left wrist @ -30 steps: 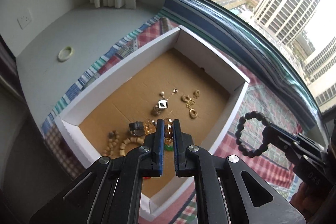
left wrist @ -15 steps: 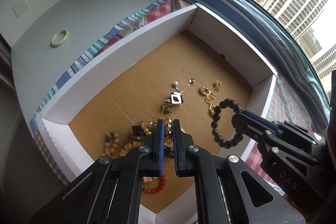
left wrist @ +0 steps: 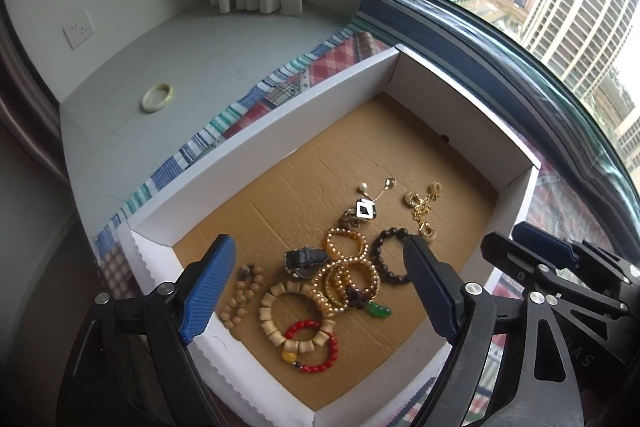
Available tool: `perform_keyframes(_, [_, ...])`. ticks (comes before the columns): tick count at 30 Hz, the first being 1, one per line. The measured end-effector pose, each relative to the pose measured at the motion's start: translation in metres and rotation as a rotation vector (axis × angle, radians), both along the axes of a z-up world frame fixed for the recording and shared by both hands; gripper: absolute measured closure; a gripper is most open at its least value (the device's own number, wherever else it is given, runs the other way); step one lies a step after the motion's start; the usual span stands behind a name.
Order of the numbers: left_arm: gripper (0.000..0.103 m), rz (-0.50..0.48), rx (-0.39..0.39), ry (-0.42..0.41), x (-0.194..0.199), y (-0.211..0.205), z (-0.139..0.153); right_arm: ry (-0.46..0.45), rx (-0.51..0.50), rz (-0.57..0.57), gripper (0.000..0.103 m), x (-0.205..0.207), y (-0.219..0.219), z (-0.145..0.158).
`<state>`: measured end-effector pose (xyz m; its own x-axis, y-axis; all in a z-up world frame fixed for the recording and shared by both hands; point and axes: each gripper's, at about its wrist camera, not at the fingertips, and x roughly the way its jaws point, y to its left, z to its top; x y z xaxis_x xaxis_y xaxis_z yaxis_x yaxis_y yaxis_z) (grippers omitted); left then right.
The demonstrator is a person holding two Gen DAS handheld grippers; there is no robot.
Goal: Organize jewelry
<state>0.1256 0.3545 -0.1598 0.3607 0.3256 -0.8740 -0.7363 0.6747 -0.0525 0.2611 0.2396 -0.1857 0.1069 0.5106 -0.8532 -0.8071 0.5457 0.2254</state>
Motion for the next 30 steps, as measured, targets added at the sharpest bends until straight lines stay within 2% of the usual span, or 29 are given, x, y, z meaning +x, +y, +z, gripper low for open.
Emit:
perform_keyframes(1, [0.011,0.007,0.012,0.004,-0.002,-0.003,0.005,-0.009,-0.004,-0.002,0.062,-0.002,-0.003,0.004])
perform_keyframes(3, [0.008,0.027,0.02,0.016,-0.009,-0.01,0.014,-0.028,-0.016,-0.011,0.043,-0.006,-0.011,0.013])
perform_keyframes(7, [0.007,0.06,0.001,0.023,-0.023,-0.021,0.028,-0.066,-0.048,-0.032,0.035,-0.018,-0.029,0.031])
perform_keyframes(9, [0.007,0.073,0.01,0.03,-0.029,-0.027,0.034,-0.097,-0.062,-0.039,0.024,-0.024,-0.036,0.038])
perform_keyframes(17, [0.007,0.095,0.065,0.043,-0.045,-0.044,0.049,-0.171,-0.088,-0.015,0.024,-0.041,-0.046,0.054])
perform_keyframes(30, [0.003,0.177,0.053,0.006,-0.072,-0.04,0.049,-0.205,-0.086,-0.004,0.024,-0.057,-0.048,0.061])
